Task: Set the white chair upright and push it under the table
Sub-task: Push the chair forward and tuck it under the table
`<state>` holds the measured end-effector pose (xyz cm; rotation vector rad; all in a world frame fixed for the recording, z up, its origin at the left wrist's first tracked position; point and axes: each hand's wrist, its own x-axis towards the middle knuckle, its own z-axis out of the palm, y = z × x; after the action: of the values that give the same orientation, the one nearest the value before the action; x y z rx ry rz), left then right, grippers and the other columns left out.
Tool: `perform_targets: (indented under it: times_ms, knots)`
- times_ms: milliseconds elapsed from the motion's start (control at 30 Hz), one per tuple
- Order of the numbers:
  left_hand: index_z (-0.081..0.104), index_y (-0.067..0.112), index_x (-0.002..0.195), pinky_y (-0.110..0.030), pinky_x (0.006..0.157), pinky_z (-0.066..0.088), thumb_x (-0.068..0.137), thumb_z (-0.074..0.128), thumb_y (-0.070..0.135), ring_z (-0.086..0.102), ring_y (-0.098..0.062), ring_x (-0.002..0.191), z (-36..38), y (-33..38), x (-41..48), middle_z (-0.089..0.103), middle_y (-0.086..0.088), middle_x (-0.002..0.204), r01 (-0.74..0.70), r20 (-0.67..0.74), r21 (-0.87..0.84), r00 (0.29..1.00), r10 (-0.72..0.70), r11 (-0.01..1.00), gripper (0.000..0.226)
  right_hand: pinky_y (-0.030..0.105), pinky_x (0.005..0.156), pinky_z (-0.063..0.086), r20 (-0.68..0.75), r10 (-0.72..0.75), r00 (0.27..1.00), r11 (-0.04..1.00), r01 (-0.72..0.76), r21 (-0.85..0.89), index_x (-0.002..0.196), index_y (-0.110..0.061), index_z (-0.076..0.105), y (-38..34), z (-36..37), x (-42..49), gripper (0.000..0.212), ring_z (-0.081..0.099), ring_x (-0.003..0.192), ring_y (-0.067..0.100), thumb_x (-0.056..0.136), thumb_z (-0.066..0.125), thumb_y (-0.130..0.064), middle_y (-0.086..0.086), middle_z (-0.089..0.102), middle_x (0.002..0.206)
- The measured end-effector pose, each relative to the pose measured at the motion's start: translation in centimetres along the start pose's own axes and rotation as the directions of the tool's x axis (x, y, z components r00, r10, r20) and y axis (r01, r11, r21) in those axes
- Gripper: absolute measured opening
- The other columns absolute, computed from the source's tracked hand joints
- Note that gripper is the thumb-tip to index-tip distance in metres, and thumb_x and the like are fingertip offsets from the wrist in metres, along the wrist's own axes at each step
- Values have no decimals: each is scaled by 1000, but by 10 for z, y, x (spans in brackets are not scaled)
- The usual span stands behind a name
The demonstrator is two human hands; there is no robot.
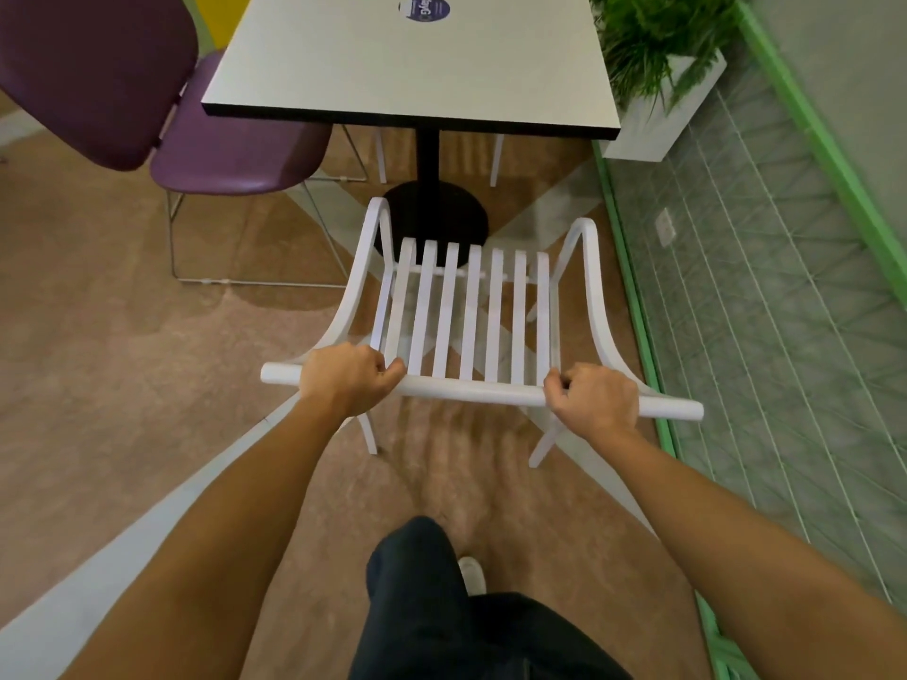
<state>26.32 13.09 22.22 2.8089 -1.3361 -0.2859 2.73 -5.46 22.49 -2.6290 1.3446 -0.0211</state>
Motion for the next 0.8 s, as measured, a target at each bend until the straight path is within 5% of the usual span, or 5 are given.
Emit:
perform_targets:
  times_ms: [267,433,800]
  knots:
    - [71,23,69,-20,44,38,81,26,60,52,-11,45,-3,-16,39,56,3,49,6,-45,21,999,-5,1000,59,17,45,17,-28,-22,999,999,23,23,51,-19,53,-18,1,42,38,34,39,7,82,48,-39,-3,43,44]
    - [70,23,65,-23,46,46,81,27,60,51,-11,44,-10,-28,71,55,4,47,25,-17,9,1000,-25,1000,59,18,46,21,-28,-42,999,999,43,29,53,-17,57,-31,1,82,39,40,42,11,84,48,-39,-1,49,46]
    - [66,23,62,-16,40,24,84,29,57,42,-12,36,-20,-52,116,43,10,40,10,-45,16,999,-10,1000,55,22,49,24,16,-59,998,998,59,-17,64,-16,66,-63,3,137,40,50,54,18,85,42,-41,3,59,60]
